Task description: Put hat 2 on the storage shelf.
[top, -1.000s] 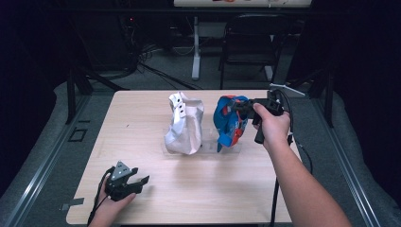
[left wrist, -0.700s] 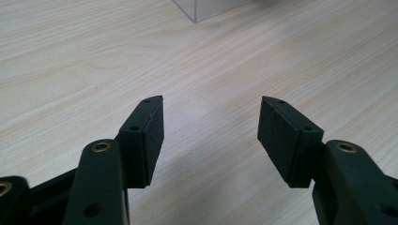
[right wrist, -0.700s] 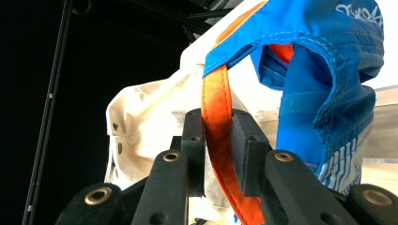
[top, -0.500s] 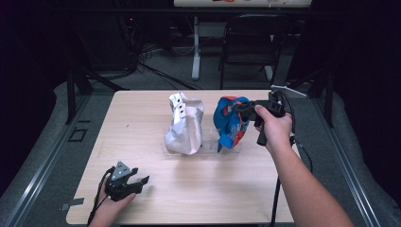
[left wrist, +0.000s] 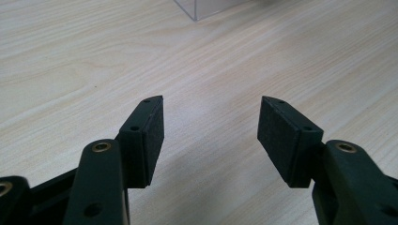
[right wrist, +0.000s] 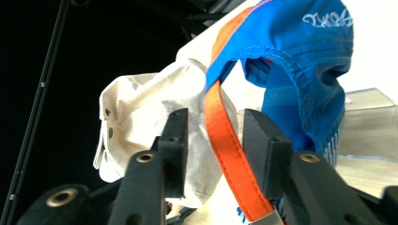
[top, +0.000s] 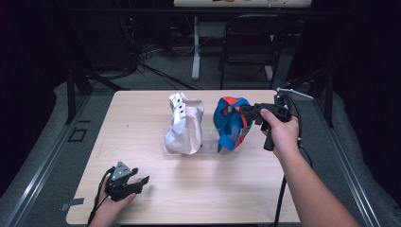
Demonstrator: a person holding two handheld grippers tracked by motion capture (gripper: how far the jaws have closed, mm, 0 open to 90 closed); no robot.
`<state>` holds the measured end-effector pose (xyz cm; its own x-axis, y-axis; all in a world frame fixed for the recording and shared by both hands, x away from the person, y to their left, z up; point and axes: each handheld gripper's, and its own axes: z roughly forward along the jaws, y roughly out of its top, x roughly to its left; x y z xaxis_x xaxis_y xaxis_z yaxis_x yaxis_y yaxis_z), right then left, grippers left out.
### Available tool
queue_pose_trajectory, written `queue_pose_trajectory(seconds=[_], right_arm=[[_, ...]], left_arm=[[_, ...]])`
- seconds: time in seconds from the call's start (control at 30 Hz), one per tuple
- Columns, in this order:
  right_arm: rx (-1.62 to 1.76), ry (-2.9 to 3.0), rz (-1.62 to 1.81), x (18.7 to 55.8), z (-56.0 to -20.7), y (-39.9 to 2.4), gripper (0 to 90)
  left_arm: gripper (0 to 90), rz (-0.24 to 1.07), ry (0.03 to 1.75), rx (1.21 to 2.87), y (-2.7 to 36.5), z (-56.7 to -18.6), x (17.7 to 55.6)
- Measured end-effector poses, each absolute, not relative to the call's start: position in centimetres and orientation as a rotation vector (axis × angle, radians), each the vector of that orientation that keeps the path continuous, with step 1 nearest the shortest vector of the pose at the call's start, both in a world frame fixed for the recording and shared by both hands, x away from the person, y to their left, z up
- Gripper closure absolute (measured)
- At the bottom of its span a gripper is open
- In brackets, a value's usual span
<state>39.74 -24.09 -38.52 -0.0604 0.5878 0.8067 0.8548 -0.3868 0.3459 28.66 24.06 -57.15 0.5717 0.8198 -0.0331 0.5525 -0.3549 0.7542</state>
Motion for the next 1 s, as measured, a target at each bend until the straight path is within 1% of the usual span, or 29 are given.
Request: queue_pose_trajectory(seconds=[0.17, 0.33, 0.57, 1.0], right_arm=[[-1.946, -1.572, -1.478, 38.5, -39.1, -24.8, 52.2], [-1.939, -1.659, -1.486, 36.8, -40.3, -25.4, 49.0], [-1.932, -1.713, -1.534, 34.2, -41.9, -26.1, 48.5], [-1.959, -1.889, -1.515, 30.4, -46.8, -25.8, 48.6]], left_arm=[[41.7, 0.459, 1.091, 2.056, 24.1, -57.2, 28.7], [41.7, 0.461, 1.094, 2.06, 24.1, -57.1, 28.6], [41.7, 0.462, 1.092, 2.064, 24.0, -57.2, 28.7], [41.7, 0.467, 1.098, 2.062, 24.0, -57.3, 28.6]])
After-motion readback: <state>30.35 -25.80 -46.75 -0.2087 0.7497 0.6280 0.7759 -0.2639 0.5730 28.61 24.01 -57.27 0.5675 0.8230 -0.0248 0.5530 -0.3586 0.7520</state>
